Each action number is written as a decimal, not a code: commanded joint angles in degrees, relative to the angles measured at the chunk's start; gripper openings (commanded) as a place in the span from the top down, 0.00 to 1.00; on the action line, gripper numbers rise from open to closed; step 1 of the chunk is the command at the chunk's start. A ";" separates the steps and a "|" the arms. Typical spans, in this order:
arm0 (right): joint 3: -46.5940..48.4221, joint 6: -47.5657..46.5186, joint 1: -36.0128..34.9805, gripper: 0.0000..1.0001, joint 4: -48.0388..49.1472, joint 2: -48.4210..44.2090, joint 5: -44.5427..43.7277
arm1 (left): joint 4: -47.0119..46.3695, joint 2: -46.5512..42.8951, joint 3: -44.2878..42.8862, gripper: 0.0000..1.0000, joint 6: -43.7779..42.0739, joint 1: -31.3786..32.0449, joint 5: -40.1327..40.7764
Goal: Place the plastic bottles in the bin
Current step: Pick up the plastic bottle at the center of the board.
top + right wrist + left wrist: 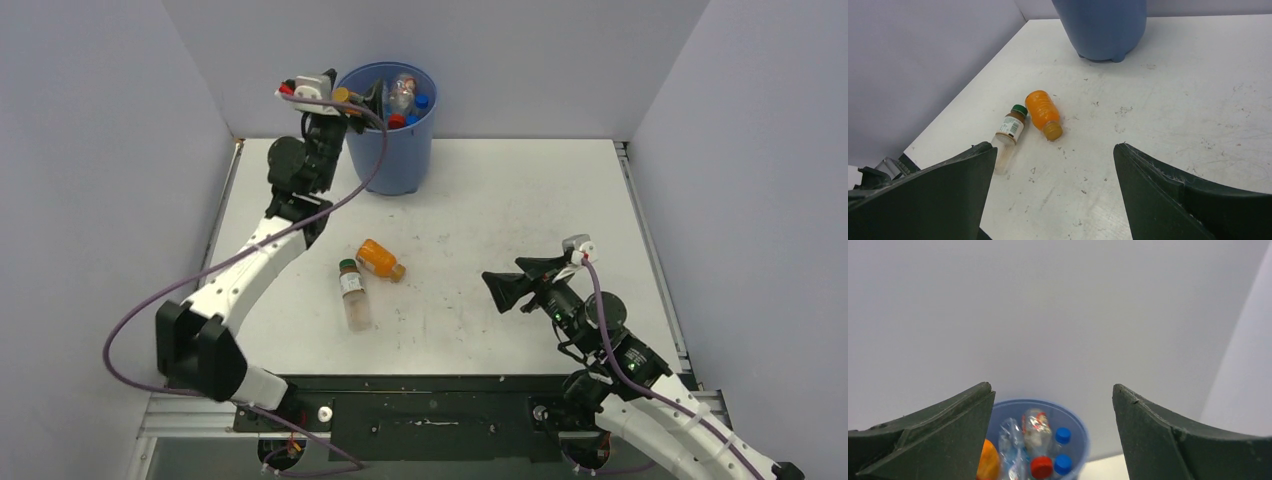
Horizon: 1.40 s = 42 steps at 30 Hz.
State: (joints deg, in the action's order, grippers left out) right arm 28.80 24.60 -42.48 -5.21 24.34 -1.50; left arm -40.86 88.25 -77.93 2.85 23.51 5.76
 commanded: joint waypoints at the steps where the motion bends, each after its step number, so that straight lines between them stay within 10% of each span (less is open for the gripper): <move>1: 0.71 1.95 -0.32 0.10 3.91 4.48 0.51 | 10.83 -15.57 10.36 0.10 7.62 3.36 4.95; 12: 2.48 1.41 -8.89 0.10 20.57 36.44 3.74 | 59.54 -44.69 25.76 0.04 20.14 -1.08 8.50; 22: 22.02 -7.44 -11.24 0.10 24.56 71.78 0.10 | 56.09 -54.61 38.77 0.04 18.02 -1.53 10.00; 42: 41.39 -25.35 -9.33 0.10 17.82 90.68 1.00 | 51.91 -63.00 43.83 0.03 17.97 0.56 9.97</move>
State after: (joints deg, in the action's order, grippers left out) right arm 65.06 3.31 -53.15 13.26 112.81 -2.26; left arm 13.82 25.08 -34.20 20.62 23.57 15.94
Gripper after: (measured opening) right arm 0.898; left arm 0.967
